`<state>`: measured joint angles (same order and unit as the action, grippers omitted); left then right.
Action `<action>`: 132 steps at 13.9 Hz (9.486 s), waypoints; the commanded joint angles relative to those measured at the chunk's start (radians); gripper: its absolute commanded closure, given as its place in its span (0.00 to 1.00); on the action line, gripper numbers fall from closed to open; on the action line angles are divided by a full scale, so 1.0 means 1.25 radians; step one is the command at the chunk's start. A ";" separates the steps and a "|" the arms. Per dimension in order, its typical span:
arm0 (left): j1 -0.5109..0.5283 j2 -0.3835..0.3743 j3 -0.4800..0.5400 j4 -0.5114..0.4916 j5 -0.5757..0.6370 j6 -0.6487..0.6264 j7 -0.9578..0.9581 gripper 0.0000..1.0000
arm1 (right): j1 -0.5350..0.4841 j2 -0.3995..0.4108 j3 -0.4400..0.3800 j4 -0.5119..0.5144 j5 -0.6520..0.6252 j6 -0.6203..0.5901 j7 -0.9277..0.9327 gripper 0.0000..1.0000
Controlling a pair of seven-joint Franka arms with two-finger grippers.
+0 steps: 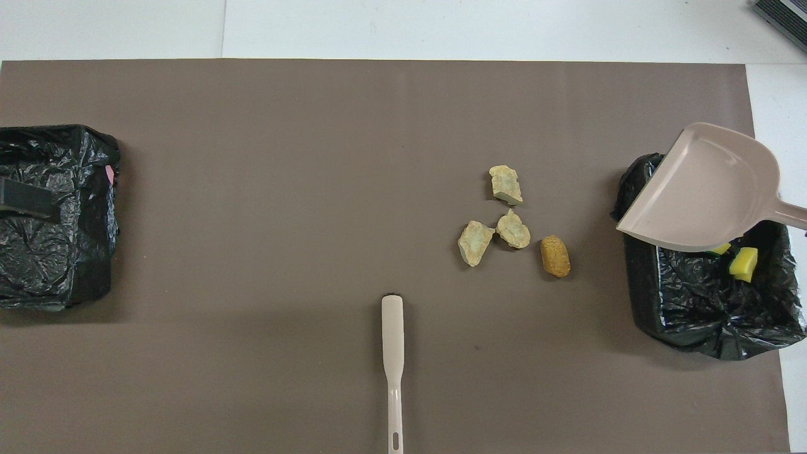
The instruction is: Sweep and dump trash in bin
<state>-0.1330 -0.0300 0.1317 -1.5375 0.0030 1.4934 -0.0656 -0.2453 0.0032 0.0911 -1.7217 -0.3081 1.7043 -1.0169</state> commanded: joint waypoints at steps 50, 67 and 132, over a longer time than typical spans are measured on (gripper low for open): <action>0.014 -0.015 -0.008 0.019 0.016 -0.023 0.000 0.00 | 0.177 0.058 -0.007 0.179 0.208 -0.155 0.641 0.00; 0.014 -0.014 -0.008 0.019 0.016 -0.023 0.000 0.00 | 0.497 -0.131 0.001 -0.245 0.326 0.066 1.043 0.00; -0.474 0.339 -0.030 -0.175 -0.158 0.612 -0.247 0.59 | 0.232 -0.127 0.000 -0.568 0.237 0.299 0.995 1.00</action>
<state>-0.7129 0.3755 0.0822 -1.7722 -0.1827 2.2450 -0.3782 0.0383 -0.1945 0.0878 -2.4217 -0.0027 2.0283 0.2180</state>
